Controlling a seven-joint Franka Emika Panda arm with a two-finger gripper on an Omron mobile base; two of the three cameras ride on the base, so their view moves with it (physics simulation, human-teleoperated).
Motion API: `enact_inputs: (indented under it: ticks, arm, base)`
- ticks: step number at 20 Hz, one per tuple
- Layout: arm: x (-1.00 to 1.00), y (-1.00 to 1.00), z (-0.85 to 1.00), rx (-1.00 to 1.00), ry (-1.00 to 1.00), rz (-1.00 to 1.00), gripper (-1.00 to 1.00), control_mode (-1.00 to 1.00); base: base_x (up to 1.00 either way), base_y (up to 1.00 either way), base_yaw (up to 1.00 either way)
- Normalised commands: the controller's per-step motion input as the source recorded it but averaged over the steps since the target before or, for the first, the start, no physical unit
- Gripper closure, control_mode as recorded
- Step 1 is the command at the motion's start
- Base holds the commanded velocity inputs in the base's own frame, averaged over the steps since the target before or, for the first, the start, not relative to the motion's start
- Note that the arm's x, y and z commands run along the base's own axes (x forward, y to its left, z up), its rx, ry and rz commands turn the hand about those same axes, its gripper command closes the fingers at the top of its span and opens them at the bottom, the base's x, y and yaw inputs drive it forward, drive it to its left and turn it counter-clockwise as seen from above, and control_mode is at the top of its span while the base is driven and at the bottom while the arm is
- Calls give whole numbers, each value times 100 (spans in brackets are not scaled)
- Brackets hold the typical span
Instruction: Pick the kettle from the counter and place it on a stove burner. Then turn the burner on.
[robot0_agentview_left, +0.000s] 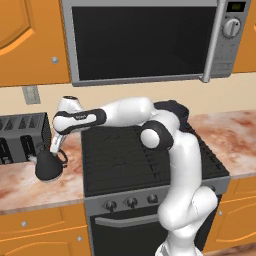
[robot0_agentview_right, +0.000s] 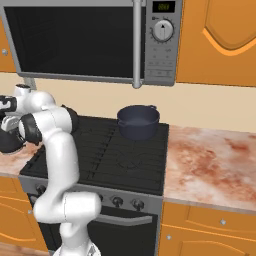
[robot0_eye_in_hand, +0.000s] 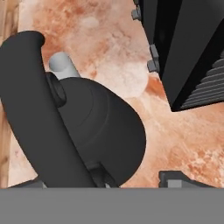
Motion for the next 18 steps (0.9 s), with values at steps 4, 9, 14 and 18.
enact_inputs:
  ticks: [4, 9, 14, 18]
  arm:
    - [0, 0, 0, 0, 0, 0, 100, -100]
    - [-12, 0, 3, 0, -8, 0, 100, -100]
    - [-46, 0, 28, 0, -30, 0, 100, -100]
    - [-24, 0, 21, 1, -18, 0, 100, -100]
  base:
    - [0, 0, 0]
    - [0, 0, 0]
    - [0, 0, 0]
    - [0, 0, 0]
